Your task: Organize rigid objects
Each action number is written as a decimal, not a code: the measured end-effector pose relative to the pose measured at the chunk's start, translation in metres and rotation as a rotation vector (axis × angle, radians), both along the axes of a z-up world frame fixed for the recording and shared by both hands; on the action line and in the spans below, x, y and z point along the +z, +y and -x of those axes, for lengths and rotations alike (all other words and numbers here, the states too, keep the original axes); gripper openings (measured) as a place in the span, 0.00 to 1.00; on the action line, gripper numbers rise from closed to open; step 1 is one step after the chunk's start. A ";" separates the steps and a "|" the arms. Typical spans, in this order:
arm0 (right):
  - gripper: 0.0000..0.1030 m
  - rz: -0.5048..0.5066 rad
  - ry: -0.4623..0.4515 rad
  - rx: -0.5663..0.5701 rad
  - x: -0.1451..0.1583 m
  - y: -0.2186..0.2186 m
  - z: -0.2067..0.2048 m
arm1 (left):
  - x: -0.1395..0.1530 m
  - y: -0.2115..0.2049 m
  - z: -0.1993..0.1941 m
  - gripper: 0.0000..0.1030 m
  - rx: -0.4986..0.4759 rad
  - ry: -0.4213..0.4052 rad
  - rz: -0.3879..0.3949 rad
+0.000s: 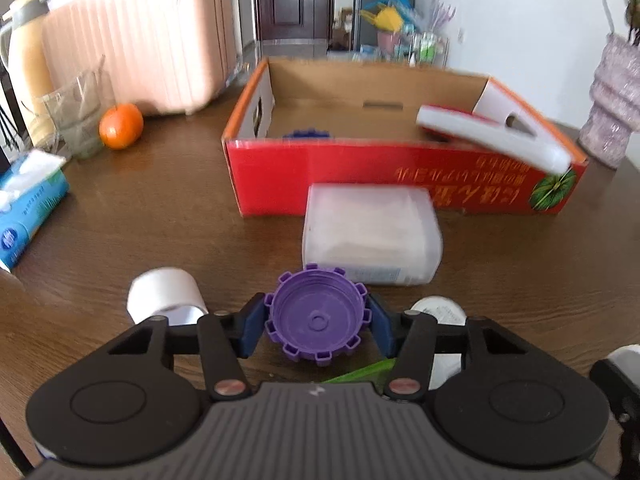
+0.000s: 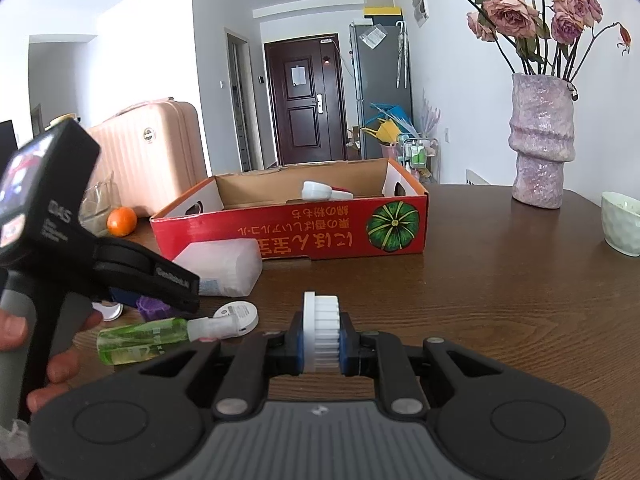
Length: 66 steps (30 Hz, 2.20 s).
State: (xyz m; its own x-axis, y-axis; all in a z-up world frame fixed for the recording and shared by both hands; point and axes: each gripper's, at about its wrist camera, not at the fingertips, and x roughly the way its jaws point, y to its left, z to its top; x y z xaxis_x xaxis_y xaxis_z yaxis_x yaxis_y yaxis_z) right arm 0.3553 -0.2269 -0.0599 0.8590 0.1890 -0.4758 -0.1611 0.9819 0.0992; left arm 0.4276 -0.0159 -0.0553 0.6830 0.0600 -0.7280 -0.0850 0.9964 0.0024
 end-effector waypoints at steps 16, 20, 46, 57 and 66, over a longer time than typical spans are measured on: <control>0.15 0.009 -0.025 0.001 0.002 0.002 0.005 | 0.040 -0.006 0.065 0.54 -0.051 -0.234 -0.032; 0.15 0.011 -0.034 0.000 0.003 0.002 0.007 | 0.040 -0.007 0.078 0.54 -0.054 -0.262 -0.034; 0.15 0.013 -0.108 0.027 0.018 0.006 0.020 | 0.045 -0.014 0.116 0.54 -0.065 -0.331 -0.060; 0.15 0.035 -0.131 0.031 0.032 0.007 0.009 | 0.063 -0.020 0.102 0.54 -0.078 -0.363 -0.053; 0.15 0.040 -0.186 0.015 0.048 0.012 -0.015 | 0.076 -0.020 0.079 0.54 -0.059 -0.393 -0.037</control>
State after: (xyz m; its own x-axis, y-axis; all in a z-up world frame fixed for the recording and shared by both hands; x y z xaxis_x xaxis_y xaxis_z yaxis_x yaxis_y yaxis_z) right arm 0.3704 -0.2150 -0.0119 0.9302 0.1862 -0.3164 -0.1872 0.9819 0.0274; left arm 0.3482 -0.0358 0.0207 0.9121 0.0334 -0.4085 -0.0288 0.9994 0.0174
